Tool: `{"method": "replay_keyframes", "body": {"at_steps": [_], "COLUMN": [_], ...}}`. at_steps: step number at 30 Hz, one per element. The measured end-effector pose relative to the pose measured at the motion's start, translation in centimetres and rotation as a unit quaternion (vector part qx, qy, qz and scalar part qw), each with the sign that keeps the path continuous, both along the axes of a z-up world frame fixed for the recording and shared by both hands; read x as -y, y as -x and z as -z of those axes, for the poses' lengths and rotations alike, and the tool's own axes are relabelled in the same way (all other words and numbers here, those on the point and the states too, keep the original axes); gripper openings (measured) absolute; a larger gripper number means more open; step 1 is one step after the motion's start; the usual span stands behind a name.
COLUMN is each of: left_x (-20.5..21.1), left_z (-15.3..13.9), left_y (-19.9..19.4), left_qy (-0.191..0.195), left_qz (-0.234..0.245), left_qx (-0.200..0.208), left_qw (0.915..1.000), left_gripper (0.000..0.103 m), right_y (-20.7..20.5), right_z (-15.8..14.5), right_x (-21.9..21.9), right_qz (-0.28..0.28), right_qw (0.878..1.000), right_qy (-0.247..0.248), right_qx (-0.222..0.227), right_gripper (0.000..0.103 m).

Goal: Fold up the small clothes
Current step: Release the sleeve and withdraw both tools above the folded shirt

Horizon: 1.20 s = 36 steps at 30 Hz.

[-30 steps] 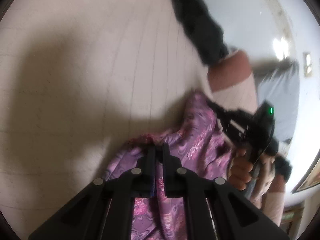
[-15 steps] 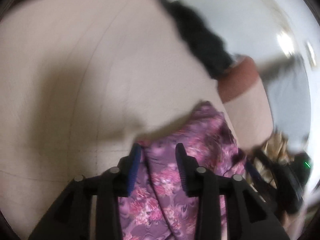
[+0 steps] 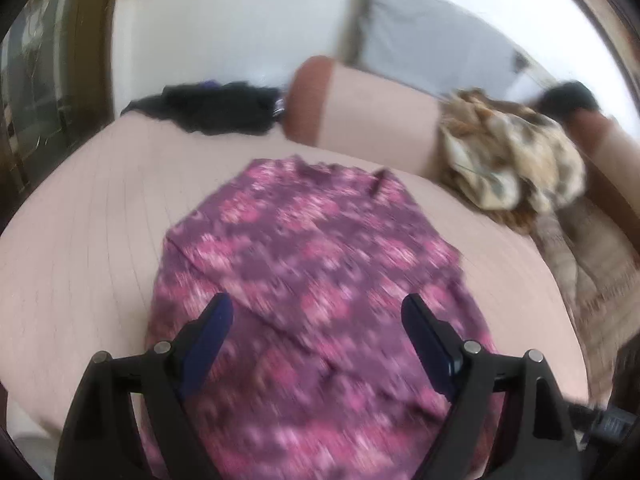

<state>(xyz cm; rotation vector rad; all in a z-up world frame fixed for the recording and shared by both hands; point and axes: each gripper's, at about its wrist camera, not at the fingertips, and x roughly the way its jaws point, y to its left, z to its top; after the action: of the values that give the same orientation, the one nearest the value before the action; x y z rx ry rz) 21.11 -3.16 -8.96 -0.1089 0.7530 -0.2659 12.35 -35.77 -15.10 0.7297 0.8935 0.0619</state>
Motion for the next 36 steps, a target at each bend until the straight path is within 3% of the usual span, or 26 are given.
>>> {"method": "replay_keyframes", "body": {"at_steps": [3,7,11,18,22,27,36], "left_x": [1.1,1.7,2.2,2.7,2.8,2.8,1.6], "left_z": [0.2,0.2,-0.8,-2.6,-3.8,-5.8,-7.8], "left_y": [4.2,7.3,9.3,10.5,11.1,12.0,15.5], "left_qy": [-0.033,-0.048,-0.061,-0.048,-0.033,-0.02,-0.02], "left_qz": [0.001,0.012,0.015,0.015,0.016,0.023,0.028], "left_qx": [0.008,-0.004,-0.001,0.008,0.012,0.014,0.038], "left_qw": [0.9994,0.9988,0.998,0.9987,0.9992,0.9994,0.9987], "left_gripper": [0.086,0.086,0.086,0.088,0.088,0.088,0.089], "right_y": [3.0,4.8,6.4,8.1,9.2,11.1,13.5], "right_z": [-1.0,-2.4,-4.3,-7.0,-7.7,-8.6,-11.9], "right_x": [1.2,1.5,1.0,-0.6,0.1,1.6,-0.6], "right_qz": [0.017,0.045,0.057,0.041,0.028,0.077,0.07], "right_qw": [1.0,0.998,0.995,0.992,0.995,0.994,0.992], "right_qy": [-0.001,0.008,0.038,0.084,0.053,0.049,0.059], "right_qx": [0.025,0.045,0.076,0.086,0.076,0.058,0.087], "right_gripper": [0.083,0.085,0.095,0.095,0.095,0.095,0.095]}}
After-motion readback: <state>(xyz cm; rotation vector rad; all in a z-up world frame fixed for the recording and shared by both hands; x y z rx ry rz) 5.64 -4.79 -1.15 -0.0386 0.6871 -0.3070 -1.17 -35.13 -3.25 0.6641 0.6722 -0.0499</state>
